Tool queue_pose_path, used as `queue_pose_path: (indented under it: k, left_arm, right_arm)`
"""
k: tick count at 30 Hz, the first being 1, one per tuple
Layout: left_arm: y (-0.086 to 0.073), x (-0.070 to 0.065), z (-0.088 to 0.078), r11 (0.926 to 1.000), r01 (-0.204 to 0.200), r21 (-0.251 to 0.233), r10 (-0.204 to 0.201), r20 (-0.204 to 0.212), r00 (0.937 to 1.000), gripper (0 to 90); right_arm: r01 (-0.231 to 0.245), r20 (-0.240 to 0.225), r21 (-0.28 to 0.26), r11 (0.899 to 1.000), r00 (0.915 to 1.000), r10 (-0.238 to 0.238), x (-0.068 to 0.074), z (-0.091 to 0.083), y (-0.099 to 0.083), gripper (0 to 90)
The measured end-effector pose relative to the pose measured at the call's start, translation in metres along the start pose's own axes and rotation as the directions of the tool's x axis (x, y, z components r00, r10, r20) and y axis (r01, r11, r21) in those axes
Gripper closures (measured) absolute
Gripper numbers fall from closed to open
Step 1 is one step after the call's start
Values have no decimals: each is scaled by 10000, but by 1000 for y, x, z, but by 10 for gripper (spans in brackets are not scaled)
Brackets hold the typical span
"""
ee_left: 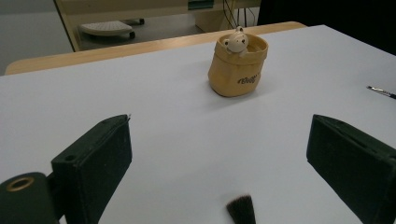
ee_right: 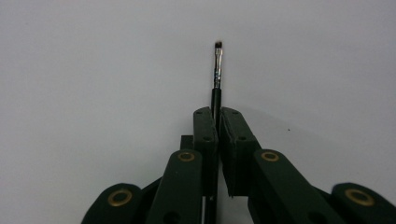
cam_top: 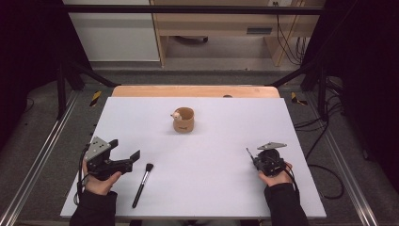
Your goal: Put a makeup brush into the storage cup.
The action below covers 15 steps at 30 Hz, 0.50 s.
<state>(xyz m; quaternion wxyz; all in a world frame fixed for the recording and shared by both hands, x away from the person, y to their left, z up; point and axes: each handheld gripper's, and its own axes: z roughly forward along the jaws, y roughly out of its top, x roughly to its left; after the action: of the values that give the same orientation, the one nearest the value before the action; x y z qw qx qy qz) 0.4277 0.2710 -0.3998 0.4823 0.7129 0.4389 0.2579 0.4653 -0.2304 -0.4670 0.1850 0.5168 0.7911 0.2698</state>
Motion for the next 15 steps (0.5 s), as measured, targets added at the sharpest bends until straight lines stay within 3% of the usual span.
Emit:
queue_pose_path:
  k: [8,10,15]
  left_arm:
    - [0,0,0,10000,-7,-3,7,-5,10000,62]
    - [0,0,0,10000,-16,3,16,-9,10000,61]
    - [-1,0,1,10000,-27,43,27,2,10000,62]
  right_arm:
    - [225,-198,-110,9997,9995,-227,-3,2,-1,849]
    - [248,-49,-103,9996,9997,-249,-2,2,-1,788]
    - [209,-40,-164,9996,9998,-210,-2,-2,2,739]
